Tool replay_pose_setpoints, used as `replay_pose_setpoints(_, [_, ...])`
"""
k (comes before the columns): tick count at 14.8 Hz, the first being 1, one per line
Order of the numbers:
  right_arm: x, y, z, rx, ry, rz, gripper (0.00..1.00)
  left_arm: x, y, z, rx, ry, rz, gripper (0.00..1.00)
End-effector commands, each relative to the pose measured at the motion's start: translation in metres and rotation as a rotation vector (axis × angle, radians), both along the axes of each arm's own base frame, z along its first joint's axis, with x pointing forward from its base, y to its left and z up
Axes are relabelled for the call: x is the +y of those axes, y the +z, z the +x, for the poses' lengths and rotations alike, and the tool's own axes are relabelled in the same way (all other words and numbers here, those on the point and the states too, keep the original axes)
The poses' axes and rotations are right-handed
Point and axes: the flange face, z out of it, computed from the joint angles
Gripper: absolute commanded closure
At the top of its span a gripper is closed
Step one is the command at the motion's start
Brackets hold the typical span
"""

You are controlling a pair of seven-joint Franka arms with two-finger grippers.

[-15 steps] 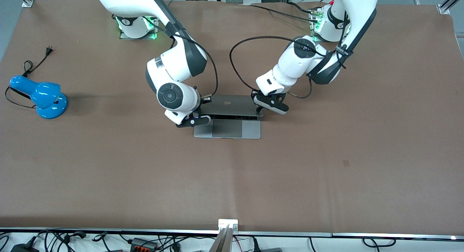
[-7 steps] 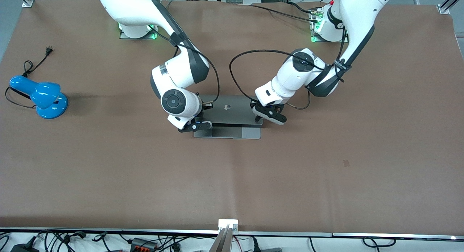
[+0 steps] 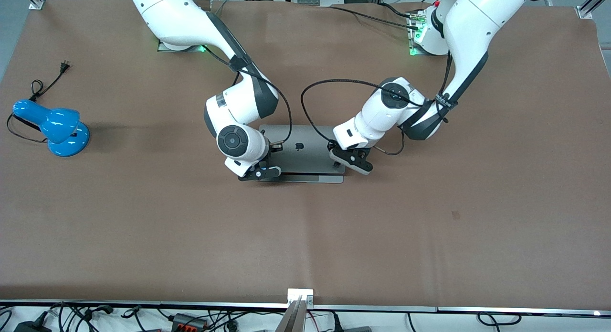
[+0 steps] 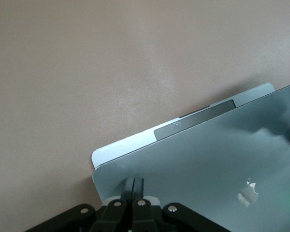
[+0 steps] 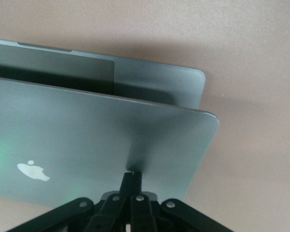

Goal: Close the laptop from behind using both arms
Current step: 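Press the lid down with both grippers until the laptop shuts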

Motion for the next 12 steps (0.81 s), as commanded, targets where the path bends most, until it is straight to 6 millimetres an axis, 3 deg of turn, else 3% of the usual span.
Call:
replay_pose_setpoints(1, [0.004,-0.011,0.009,-0.033,0.012,0.010,1.00,-0.009,-0.012,0.007,-0.004,-0.021,-0.013,0.99])
replay_pose_setpoints(4, [0.005,-0.031,0.011,-0.059,0.003,0.016,1.00,-0.011,-0.022,0.005,0.010,-0.026,-0.014,0.99])
replay_pose_setpoints(6, [0.006,-0.032,0.012,-0.069,0.002,0.020,1.00,-0.011,-0.026,0.006,0.004,-0.024,-0.028,0.99])
replay_pose_setpoints(12, [0.008,-0.040,0.013,-0.076,0.002,0.020,1.00,-0.008,-0.062,0.003,0.000,-0.026,-0.031,0.99])
